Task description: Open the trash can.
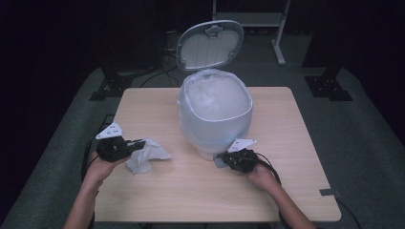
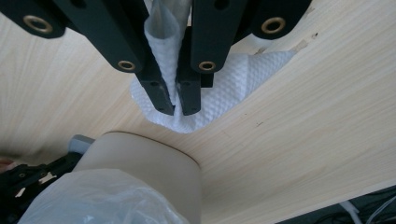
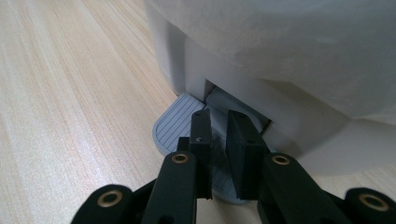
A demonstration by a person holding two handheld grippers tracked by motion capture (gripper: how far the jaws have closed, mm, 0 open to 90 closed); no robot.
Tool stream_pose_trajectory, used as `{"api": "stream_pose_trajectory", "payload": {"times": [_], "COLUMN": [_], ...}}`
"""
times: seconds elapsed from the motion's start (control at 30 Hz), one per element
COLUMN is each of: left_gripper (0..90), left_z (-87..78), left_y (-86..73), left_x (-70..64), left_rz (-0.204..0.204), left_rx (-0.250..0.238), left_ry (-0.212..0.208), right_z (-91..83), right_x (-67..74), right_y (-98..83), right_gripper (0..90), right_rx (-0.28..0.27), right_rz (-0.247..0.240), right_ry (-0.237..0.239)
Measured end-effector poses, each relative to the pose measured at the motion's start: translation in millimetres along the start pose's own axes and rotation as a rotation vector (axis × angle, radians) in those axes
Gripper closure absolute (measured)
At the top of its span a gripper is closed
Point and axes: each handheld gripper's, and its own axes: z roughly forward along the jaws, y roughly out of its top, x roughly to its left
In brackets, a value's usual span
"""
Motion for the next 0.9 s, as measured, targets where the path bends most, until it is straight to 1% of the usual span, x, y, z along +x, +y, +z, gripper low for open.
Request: {"api": "stream_pose_trajectory", "payload": {"times": [0.23,0.47,0.6,0.63,0.7,0.77,0.83,0.9], "left_gripper": [86.6,86.6,86.5,86.5,86.5,86.6,86.6,86.6], "left_z": [-6.5,-19.2,-23.9,-26.5,-28.5,-32.1,-35.7,-38.2], "left_y": [6.9,16.6,20.9,23.7,26.0,30.4,35.4,39.2], "left_x": [-2.5,-3.5,-3.8,-3.9,-4.0,-4.8,-6.0,-7.0], "left_rz": [0.012,0.015,0.009,0.006,0.009,0.012,0.021,0.021], "left_rx": [0.007,0.015,0.009,0.006,0.009,-0.001,-0.001,-0.006], "left_ry": [-0.025,-0.050,-0.063,-0.074,-0.075,-0.089,-0.100,-0.115], "right_z": [0.1,0.1,0.1,0.1,0.1,0.1,0.1,0.1], "right_x": [-0.5,-0.1,-0.1,0.0,-0.1,-0.1,-0.2,-0.1], "right_y": [-0.2,-0.2,-0.2,-0.3,-0.4,-0.4,-0.4,-0.2], "right_gripper": [79.9,79.9,79.9,79.9,79.9,79.9,79.9,79.9], "right_rx": [-0.002,-0.002,-0.002,-0.003,-0.003,-0.003,-0.003,-0.002], "right_rz": [0.001,0.001,0.001,-0.001,-0.001,-0.001,-0.001,-0.003], "right_ry": [0.003,0.001,0.002,0.001,0.001,0.001,0.001,0.000]}}
